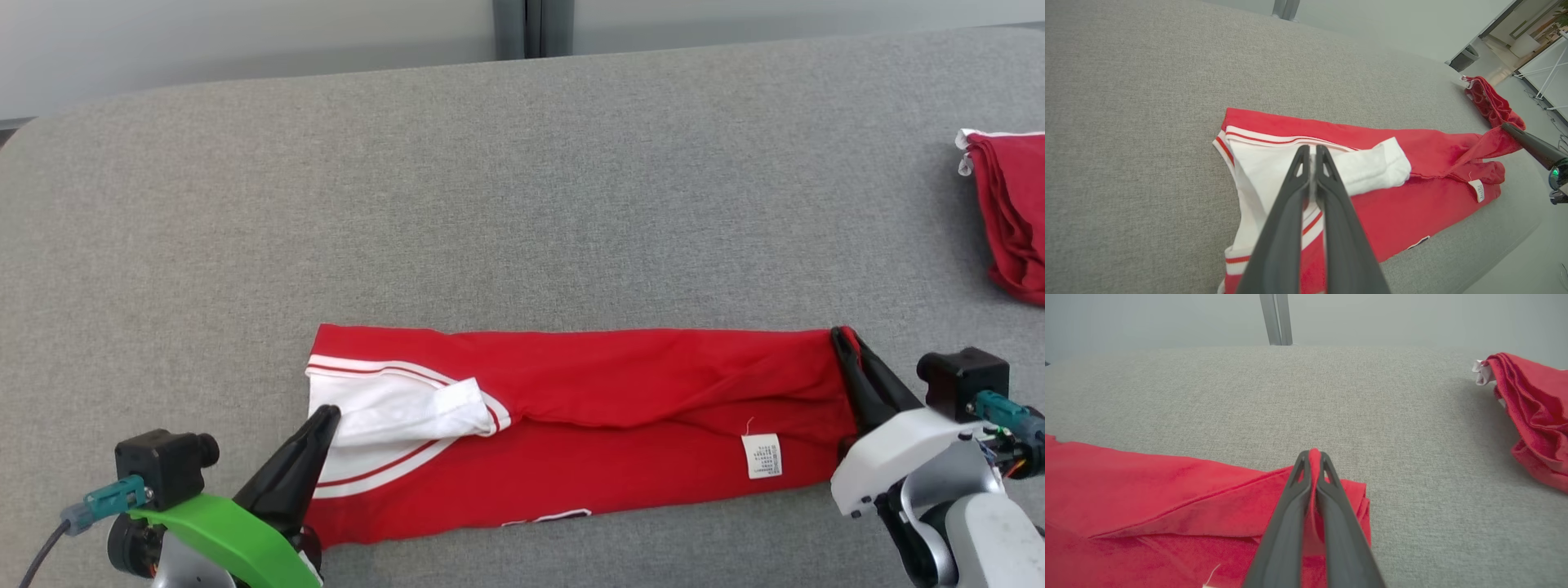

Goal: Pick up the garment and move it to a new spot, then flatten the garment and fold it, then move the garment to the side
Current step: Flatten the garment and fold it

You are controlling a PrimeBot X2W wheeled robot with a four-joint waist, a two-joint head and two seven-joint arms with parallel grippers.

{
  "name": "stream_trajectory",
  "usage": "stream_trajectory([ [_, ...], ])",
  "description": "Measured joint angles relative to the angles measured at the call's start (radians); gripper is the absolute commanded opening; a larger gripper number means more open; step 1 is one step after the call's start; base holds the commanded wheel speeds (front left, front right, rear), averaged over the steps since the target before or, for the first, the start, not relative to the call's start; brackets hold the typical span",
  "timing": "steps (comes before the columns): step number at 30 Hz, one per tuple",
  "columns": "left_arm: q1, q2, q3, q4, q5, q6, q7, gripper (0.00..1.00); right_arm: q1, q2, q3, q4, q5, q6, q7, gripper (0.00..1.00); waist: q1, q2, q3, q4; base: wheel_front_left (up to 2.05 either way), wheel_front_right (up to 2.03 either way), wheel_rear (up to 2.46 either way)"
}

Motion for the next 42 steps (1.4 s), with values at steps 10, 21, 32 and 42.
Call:
stream_trajectory([
  [10, 0.036, -0.030, -0.013, 0.079, -0.036, -0.019, -0.025, 0.49, 0.117, 0.023, -0.019, -0.059, -0.023, 0.000, 0.025, 1.00, 0.0000, -0.0001, -0.021, -0.008, 0.00, 0.00, 0.00],
  [21, 0.070, -0.059, 0.058, 0.079, -0.008, 0.034, -0.178, 1.00, 0.217, 0.063, -0.132, -0.130, -0.024, 0.000, 0.006, 1.00, 0.0000, 0.0000, -0.036, -0.018, 0.00, 0.00, 0.00],
  [32, 0.002, -0.160, 0.068, 0.134, 0.102, 0.079, -0.260, 1.00, 0.134, 0.088, -0.096, -0.077, -0.038, 0.000, -0.004, 1.00, 0.0000, 0.0000, -0.034, -0.006, 0.00, 0.00, 0.00],
  [42, -0.012, -0.199, 0.090, 0.160, 0.127, 0.080, -0.271, 1.00, 0.120, 0.105, -0.116, 0.135, -0.094, 0.000, -0.066, 1.00, 0.0000, 0.0000, -0.034, 0.026, 0.00, 0.00, 0.00],
])
